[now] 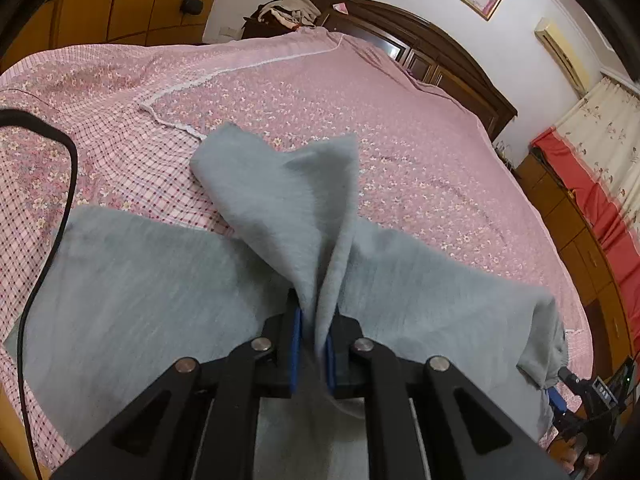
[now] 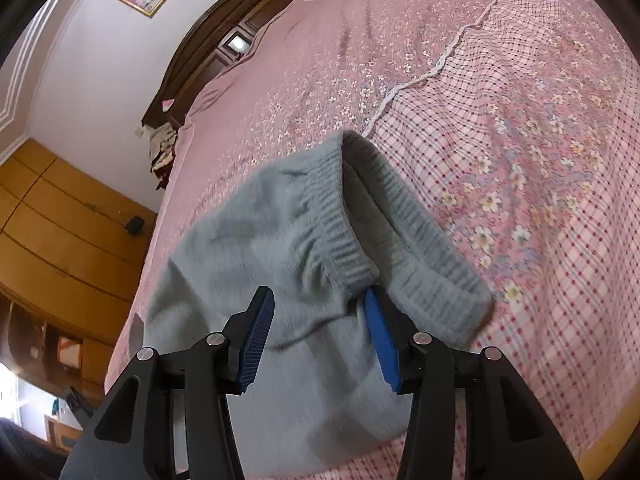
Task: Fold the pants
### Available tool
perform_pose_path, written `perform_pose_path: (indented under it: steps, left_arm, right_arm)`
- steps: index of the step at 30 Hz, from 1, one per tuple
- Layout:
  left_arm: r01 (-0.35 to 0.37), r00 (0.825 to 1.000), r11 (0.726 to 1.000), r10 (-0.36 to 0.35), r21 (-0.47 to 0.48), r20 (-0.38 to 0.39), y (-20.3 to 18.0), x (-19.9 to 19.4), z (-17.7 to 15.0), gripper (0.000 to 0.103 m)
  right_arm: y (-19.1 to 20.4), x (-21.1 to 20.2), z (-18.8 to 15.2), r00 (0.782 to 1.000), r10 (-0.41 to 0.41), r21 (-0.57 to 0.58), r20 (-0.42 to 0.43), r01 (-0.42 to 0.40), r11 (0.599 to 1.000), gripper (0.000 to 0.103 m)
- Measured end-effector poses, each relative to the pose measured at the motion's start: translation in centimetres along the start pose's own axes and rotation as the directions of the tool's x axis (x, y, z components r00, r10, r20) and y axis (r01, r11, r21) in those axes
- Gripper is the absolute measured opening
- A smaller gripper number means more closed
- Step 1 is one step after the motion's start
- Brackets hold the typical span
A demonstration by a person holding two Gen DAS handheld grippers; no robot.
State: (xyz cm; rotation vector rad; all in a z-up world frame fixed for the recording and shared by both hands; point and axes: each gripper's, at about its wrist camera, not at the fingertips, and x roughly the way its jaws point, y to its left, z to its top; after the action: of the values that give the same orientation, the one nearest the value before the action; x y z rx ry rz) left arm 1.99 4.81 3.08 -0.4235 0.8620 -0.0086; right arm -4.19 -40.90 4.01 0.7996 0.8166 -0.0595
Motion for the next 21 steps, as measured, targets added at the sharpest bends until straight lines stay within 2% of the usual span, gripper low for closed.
perform_pose_path:
  steps: [6,9,10,11,21]
  left_arm:
    - [-0.012,1.000,1.000,0.012,0.008,-0.013,0.1,0.8,-0.4,0.010]
    - [-0.005,1.000,1.000,0.005,0.004,-0.008,0.2,0.6,-0.4,0.010]
    - [-0.003,1.000,1.000,0.003,0.004,-0.005,0.2,0.5,-0.3,0.010]
    - [-0.001,1.000,1.000,0.001,0.007,0.001,0.3,0.3,-0.2,0.010]
    - [0.071,0.996,0.997,-0.072,0.007,0.053,0.7,-3.3,0.8,0.008]
  right_arm:
    - [1.7,1.4,1.9,0.998,-0.018,0.004,0.056,0.017,1.000,0.048]
    - [3.0,1.7,2.2,0.995,-0.057,-0.062,0.083,0.062,0.996,0.033]
    - [2.7,1.5,2.1,0.994,-0.060,-0.077,0.086,0.067,0.995,0.022]
    - [3.0,1.5,2.1,0.994,-0.063,-0.093,0.088,0.071,0.993,0.019]
    - [4.2,-3.5,3.8,0.989,0.011,-0.157,0.147,0.012,0.987,0.014]
